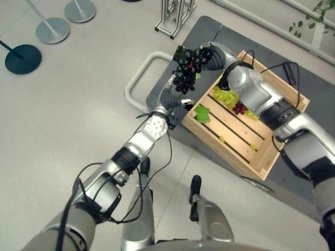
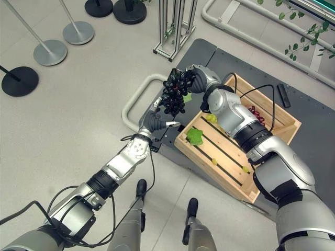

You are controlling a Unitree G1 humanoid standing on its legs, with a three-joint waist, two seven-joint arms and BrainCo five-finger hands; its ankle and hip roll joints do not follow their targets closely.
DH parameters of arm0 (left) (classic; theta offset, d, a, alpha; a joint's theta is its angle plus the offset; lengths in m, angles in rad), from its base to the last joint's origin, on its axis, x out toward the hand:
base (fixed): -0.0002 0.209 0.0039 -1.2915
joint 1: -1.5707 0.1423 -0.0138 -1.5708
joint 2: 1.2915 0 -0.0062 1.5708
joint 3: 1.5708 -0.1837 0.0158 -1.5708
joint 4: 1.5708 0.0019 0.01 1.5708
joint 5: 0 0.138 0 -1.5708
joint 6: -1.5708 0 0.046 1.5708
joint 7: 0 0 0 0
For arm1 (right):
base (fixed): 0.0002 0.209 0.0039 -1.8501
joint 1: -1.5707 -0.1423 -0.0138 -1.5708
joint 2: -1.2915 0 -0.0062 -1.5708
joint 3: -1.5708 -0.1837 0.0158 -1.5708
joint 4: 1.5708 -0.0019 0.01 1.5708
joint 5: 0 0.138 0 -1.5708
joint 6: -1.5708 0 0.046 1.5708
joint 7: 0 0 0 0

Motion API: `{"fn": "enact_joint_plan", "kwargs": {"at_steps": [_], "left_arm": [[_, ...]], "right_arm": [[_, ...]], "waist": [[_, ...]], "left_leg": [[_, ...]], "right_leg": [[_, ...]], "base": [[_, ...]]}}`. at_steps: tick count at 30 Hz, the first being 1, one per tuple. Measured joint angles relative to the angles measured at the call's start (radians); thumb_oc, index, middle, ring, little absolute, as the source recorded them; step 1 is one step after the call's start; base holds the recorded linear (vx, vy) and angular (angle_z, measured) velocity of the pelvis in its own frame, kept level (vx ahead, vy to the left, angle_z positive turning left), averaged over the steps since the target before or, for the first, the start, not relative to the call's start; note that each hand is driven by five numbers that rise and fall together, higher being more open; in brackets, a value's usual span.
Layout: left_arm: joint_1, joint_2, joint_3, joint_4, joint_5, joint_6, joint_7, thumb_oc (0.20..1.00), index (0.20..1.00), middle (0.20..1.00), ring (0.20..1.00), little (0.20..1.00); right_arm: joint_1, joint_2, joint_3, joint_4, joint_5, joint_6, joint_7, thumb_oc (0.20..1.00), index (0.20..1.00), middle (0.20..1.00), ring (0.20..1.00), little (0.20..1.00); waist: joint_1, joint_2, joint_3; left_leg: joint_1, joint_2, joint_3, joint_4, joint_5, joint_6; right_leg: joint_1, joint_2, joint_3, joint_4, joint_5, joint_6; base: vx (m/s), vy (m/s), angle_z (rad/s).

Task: Pick up the fruits from the basket on one side to the basket on the other side

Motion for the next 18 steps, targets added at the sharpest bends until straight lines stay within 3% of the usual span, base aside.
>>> {"fn": "enact_joint_plan", "kwargs": {"at_steps": [5, 9, 18], "left_arm": [[-0.001, -0.004, 0.003, 0.016, 0.001, 0.000, 0.042, 1.000, 1.000, 1.000, 1.000, 1.000], [-0.012, -0.055, 0.055, 0.082, -0.026, -0.001, 0.094, 1.000, 1.000, 1.000, 1.000, 1.000], [-0.020, -0.048, 0.115, 0.062, -0.032, -0.025, 0.139, 1.000, 1.000, 1.000, 1.000, 1.000]], "right_arm": [[0.019, 0.032, -0.028, -0.024, 0.001, 0.000, -0.020, 0.200, 0.200, 0.200, 0.200, 0.200], [0.044, 0.080, -0.037, -0.047, 0.035, 0.000, -0.055, 0.200, 0.200, 0.200, 0.200, 0.200], [0.074, 0.064, -0.059, -0.169, 0.120, -0.017, -0.076, 0.200, 0.200, 0.200, 0.200, 0.200]], "waist": [[-0.010, -0.008, -0.005], [-0.021, -0.017, -0.012], [-0.020, -0.017, -0.045]], "left_leg": [[0.000, 0.000, -0.001, 0.000, 0.000, 0.000], [0.000, 0.001, 0.003, 0.000, 0.000, 0.000], [-0.031, 0.001, 0.007, 0.001, 0.001, 0.001]], "right_leg": [[0.000, 0.000, 0.000, 0.000, 0.000, 0.000], [-0.003, 0.000, 0.001, 0.003, 0.000, 0.000], [-0.038, -0.002, 0.004, 0.012, -0.001, -0.001]], "base": [[0.00, 0.000, 0.00], [0.00, 0.001, -0.02], [0.00, 0.000, 0.00]]}}
